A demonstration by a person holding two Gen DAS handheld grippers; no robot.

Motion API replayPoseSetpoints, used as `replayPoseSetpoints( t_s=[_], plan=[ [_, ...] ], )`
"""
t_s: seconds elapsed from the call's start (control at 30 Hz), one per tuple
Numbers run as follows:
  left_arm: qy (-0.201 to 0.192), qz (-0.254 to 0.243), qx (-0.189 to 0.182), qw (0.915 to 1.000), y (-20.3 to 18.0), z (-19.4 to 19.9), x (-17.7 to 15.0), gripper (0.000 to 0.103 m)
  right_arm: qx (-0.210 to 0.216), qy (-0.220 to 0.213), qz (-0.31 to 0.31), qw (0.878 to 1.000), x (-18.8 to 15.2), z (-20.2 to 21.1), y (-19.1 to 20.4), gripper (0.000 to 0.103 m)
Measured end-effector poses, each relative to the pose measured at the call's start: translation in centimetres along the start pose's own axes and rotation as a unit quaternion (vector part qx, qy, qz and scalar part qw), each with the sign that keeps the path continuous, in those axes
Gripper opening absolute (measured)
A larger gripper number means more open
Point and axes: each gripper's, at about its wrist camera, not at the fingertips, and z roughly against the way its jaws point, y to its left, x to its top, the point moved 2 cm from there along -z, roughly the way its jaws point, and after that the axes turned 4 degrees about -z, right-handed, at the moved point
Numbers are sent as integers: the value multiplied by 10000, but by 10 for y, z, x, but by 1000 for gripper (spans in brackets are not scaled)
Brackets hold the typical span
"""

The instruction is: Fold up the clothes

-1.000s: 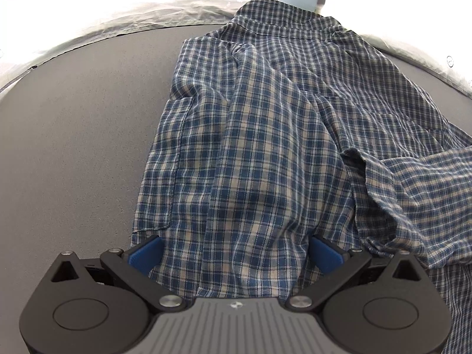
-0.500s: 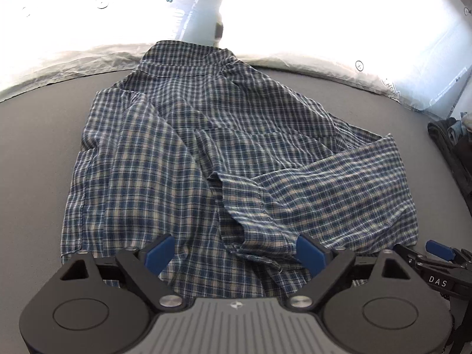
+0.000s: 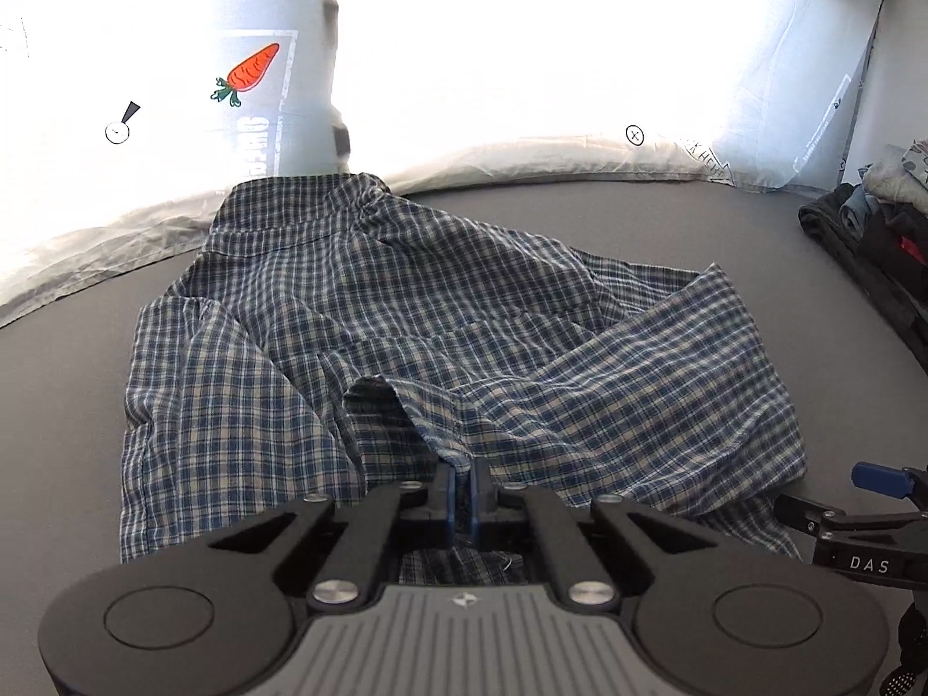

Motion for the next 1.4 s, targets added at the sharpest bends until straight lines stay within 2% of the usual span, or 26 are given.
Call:
replayPoseSetpoints(
  t_s=[0.23, 0.53, 0.73, 0.83, 0.87, 0.9, 0.97, 1.0, 1.03, 1.17, 1.3, 1.4],
  plan=[
    [-780, 121, 248, 9966, 37, 34, 31, 5, -201, -141, -37, 9997, -6, 27, 11, 94],
    [-1782, 339, 501, 9821, 114, 79, 79, 4, -483, -172, -2, 9987, -24, 55, 53, 95],
    [-2266, 474, 767, 9698, 174, 105, 94, 4, -857, -88, 497, 9950, -30, 51, 92, 95],
    [-2306, 622, 914, 9667, 209, 107, 92, 4, -1086, 12, 756, 9912, -30, 41, 106, 94],
    [-2283, 683, 945, 9666, 219, 105, 90, 4, -1164, 66, 856, 9895, -31, 38, 109, 91],
    [-2258, 746, 976, 9664, 230, 104, 87, 4, -1224, 159, 983, 9875, -32, 33, 114, 84],
    [-2173, 923, 1018, 9664, 253, 97, 78, 4, -1262, 339, 1174, 9845, -33, 27, 122, 65],
    [-2133, 1005, 1029, 9663, 264, 94, 73, 4, -1225, 413, 1220, 9841, -33, 25, 125, 40],
    [-2094, 1091, 1040, 9662, 274, 92, 69, 4, -1171, 460, 1212, 9846, -33, 25, 129, 22],
    [-2032, 1357, 1143, 9629, 307, 86, 53, 4, -1015, 351, 1260, 9862, -32, 37, 150, 11],
    [-2095, 1544, 1392, 9554, 336, 90, 41, 4, -731, 237, 1288, 9887, -29, 50, 178, 10],
    [-1946, 1764, 1647, 9507, 361, 85, 22, 4, -482, 287, 1161, 9916, -29, 51, 192, 10]
  ],
)
